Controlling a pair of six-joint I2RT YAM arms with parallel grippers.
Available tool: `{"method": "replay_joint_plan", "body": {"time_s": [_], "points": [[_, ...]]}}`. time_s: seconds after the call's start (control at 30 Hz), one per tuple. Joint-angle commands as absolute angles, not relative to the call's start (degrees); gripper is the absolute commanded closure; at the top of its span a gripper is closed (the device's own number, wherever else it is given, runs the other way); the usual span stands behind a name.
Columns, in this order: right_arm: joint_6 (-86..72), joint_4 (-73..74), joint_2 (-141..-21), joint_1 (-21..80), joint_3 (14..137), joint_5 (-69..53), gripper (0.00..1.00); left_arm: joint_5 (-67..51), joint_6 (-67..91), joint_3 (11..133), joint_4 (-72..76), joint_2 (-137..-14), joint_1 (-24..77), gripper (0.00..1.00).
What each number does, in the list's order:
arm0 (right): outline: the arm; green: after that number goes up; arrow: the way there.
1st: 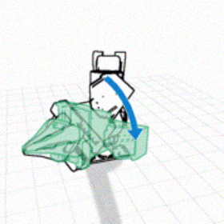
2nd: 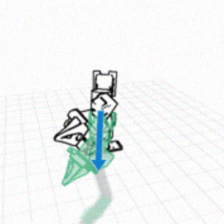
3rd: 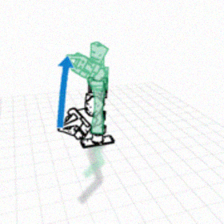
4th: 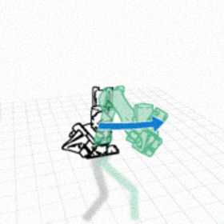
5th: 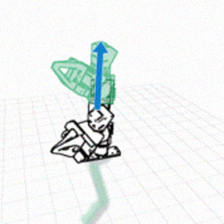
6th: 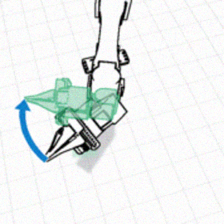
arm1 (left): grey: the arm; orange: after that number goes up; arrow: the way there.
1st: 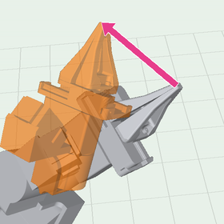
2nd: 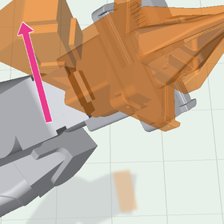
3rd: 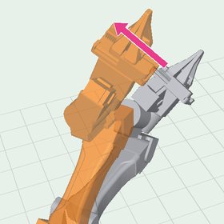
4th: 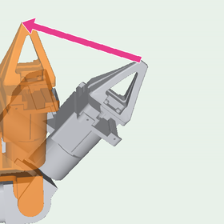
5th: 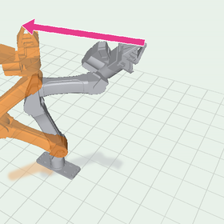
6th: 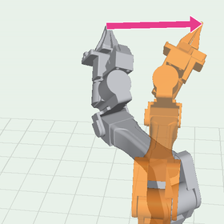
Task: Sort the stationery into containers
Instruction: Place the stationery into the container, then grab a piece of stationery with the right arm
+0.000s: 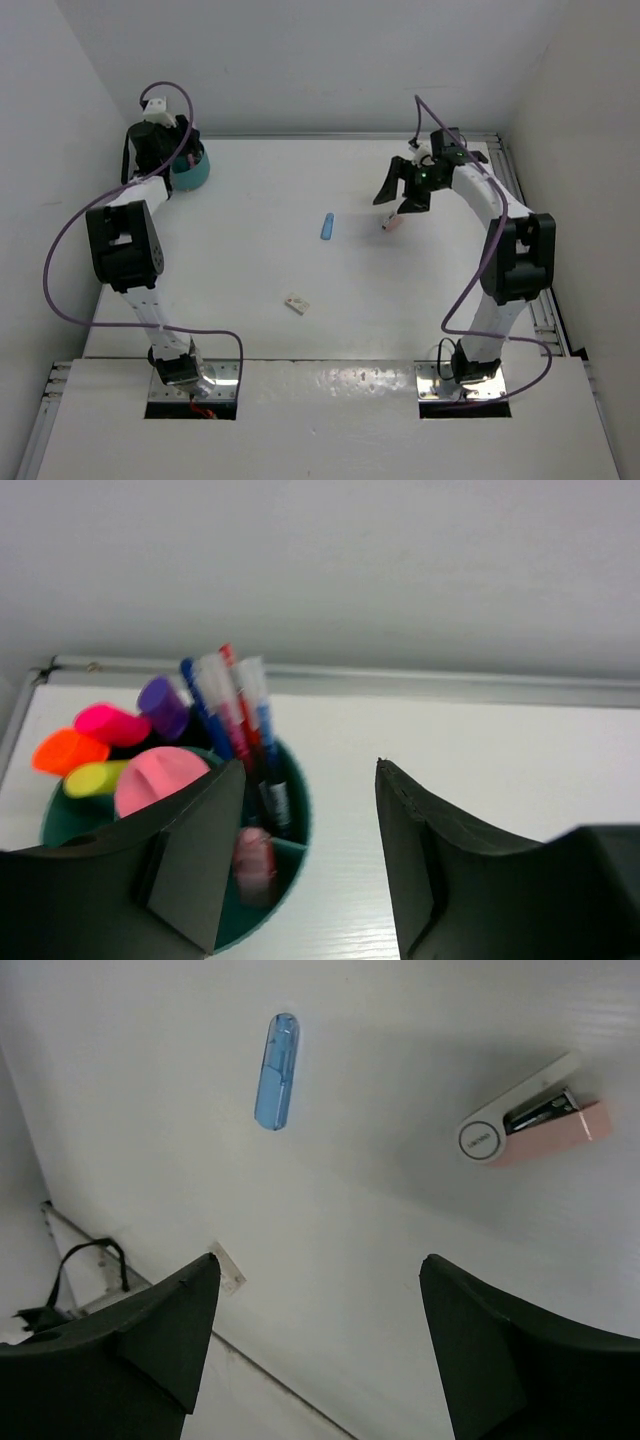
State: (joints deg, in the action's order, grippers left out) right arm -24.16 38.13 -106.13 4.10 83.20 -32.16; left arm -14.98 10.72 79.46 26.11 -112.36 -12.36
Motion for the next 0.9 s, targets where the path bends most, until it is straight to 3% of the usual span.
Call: {"method": "replay_joint_plan", "body": {"time_s": [0.0, 0.4, 0.73, 0.87], "points": [[-24.1, 37.5, -103.7, 9.1, 86.1, -24.4, 0.21, -21.7, 17.9, 85.3, 27.6, -104.3, -12.3, 0.39], [-37.3, 41.0, -117.1, 26.6, 98.5, -1.0, 0.19, -19.3, 7.4, 82.0, 17.1, -86.3, -12.7, 0.36], [-40.3, 42.2, -125.2, 29.5, 101.2, 4.6, 0.2, -16.9, 3.3, 71.3, 13.0, -74.1, -16.3, 0.36], [-40.7, 41.4, -128.7, 29.8, 104.0, 4.0, 0.26, -17.1, 3.3, 69.6, 11.3, -72.2, -17.5, 0.36]]}}
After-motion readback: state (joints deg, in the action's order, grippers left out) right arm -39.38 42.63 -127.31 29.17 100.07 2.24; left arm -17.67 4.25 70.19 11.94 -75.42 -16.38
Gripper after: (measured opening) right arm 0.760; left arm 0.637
